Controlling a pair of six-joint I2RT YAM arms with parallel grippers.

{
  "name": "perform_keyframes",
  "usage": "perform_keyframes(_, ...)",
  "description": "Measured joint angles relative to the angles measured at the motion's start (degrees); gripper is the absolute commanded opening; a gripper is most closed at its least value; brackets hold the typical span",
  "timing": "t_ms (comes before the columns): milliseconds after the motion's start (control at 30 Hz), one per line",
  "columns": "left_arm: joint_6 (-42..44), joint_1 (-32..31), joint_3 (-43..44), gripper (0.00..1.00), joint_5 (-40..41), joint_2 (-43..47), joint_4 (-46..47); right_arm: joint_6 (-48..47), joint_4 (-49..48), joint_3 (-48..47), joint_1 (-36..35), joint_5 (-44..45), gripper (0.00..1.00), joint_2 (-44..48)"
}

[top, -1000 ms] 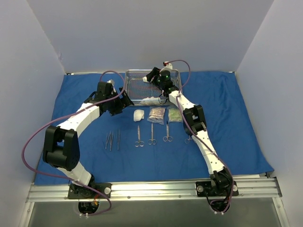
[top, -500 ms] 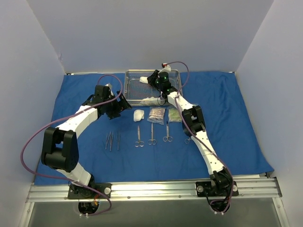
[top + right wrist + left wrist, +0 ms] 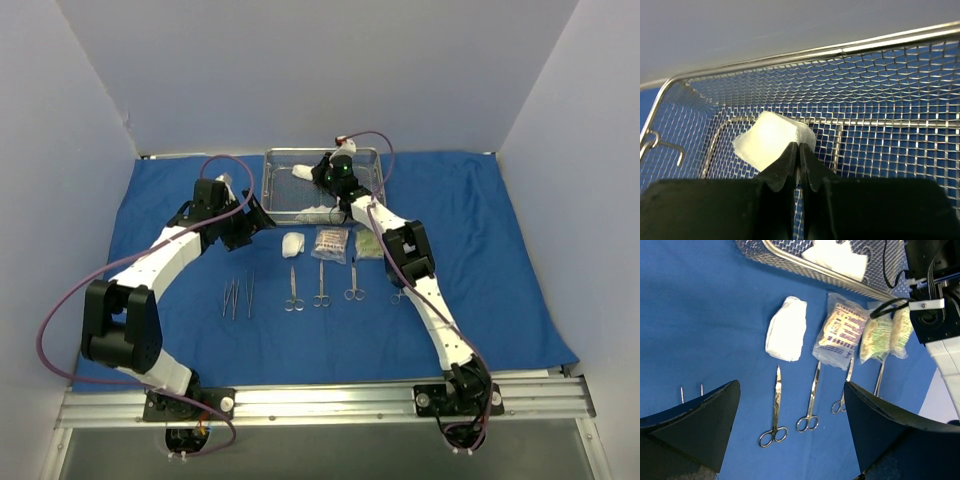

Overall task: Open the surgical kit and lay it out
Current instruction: Pick up the medical item from the container.

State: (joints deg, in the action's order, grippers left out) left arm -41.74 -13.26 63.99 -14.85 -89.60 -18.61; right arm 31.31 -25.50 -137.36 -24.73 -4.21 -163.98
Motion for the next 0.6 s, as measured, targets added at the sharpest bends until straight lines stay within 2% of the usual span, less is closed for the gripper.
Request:
perform_keyframes(167, 0.0, 0.2, 0.0, 0.94, 0.0, 3.3, -0.1, -6.8, -0.3, 9.1, 0.0, -0.8, 0.0, 8.8)
perform_keyframes(367, 0.6, 0.3, 0.0, 0.94, -0.3, 8.9, -0.1, -16.2, -1.1, 20.3, 0.0, -5.6, 0.0, 23.9)
perform_keyframes(600, 4.5, 0.5, 0.0, 0.94, -2.8, 14.5, -0.7, -28.5, 1.6, 33.8, 0.0, -18.1, 0.0, 42.1)
